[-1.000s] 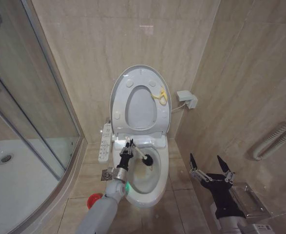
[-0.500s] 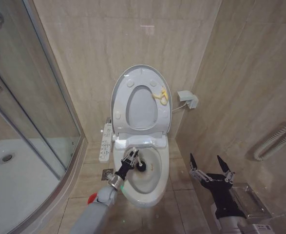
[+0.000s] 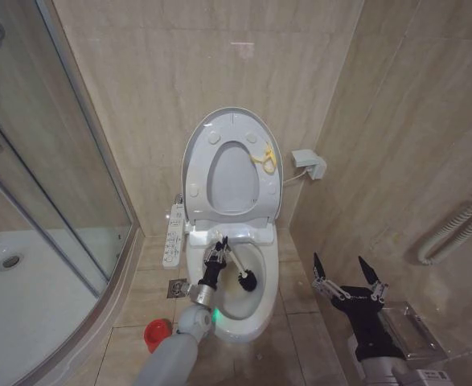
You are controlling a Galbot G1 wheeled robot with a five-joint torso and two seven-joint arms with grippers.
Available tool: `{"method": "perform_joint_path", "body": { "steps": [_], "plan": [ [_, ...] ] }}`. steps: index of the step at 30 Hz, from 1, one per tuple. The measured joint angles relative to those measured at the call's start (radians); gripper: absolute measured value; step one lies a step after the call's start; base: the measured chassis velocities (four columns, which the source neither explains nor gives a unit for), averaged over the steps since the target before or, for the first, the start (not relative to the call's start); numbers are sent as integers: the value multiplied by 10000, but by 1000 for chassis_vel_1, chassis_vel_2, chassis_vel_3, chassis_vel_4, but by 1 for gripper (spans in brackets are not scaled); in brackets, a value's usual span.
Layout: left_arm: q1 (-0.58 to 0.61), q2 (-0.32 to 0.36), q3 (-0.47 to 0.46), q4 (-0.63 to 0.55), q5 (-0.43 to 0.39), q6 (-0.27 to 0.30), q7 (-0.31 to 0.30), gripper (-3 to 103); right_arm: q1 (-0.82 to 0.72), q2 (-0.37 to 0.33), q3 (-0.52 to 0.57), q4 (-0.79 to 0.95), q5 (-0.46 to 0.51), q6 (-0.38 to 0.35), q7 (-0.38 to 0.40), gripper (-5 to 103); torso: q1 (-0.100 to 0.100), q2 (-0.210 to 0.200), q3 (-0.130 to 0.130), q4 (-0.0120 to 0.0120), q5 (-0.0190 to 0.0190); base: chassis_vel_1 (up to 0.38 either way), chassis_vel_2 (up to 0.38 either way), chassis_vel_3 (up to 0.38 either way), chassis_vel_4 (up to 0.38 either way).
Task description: Open the toilet lid, clean the toilet bowl with a toilet brush, close the toilet lid, and flush.
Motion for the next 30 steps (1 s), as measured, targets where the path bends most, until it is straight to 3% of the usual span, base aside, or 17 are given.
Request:
{"method": "perform_joint_path", "body": {
  "steps": [3, 4, 6, 9, 12, 16, 17, 20, 26, 29, 30],
  "plan": [
    [5, 160, -400, 216, 1903, -390, 381, 19, 0, 0, 0, 0, 0, 0, -1, 100, 0, 1, -1, 0, -2, 0, 0, 0, 0],
    [5, 160, -400, 216, 1903, -390, 381, 19, 0, 0, 0, 0, 0, 0, -1, 100, 0, 1, -1, 0, -2, 0, 0, 0, 0],
    [38, 269, -512, 155, 2823, -560, 419, 19, 0, 0, 0, 0, 0, 0, -1, 100, 2, -2, 5, 4, -2, 0, 0, 0, 0],
    [-34, 261, -598, 46, 3174, -721, 454, 19, 0, 0, 0, 0, 0, 0, 0, 100, 0, -1, 2, -6, -3, 0, 0, 0, 0],
    [-26, 235, -548, -2, 2703, -699, 357, 19, 0, 0, 0, 0, 0, 0, 0, 100, 1, -2, 3, -4, -2, 0, 0, 0, 0],
    [62, -152, -270, 55, 158, -630, -509, 19, 0, 0, 0, 0, 0, 0, -1, 100, 1, -1, 2, -1, -3, 0, 0, 0, 0],
    [62, -152, -270, 55, 158, -630, -509, 19, 0, 0, 0, 0, 0, 0, -1, 100, 1, -1, 2, -1, -3, 0, 0, 0, 0],
    [106, -308, -2, -157, -1165, -585, -1026, 19, 0, 0, 0, 0, 0, 0, 0, 100, 1, -1, 1, -2, 0, 0, 0, 0, 0],
    [33, -406, 44, -90, -1674, -740, -1051, 19, 0, 0, 0, 0, 0, 0, 0, 100, 1, -1, 1, -2, -1, 0, 0, 0, 0],
    [187, -136, -75, -6, -317, -730, -507, 19, 0, 0, 0, 0, 0, 0, -1, 100, 1, -1, 1, -1, -2, 0, 0, 0, 0],
    [187, -136, -75, -6, -317, -730, -507, 19, 0, 0, 0, 0, 0, 0, -1, 100, 1, -1, 1, -1, -2, 0, 0, 0, 0]
  ]
}}
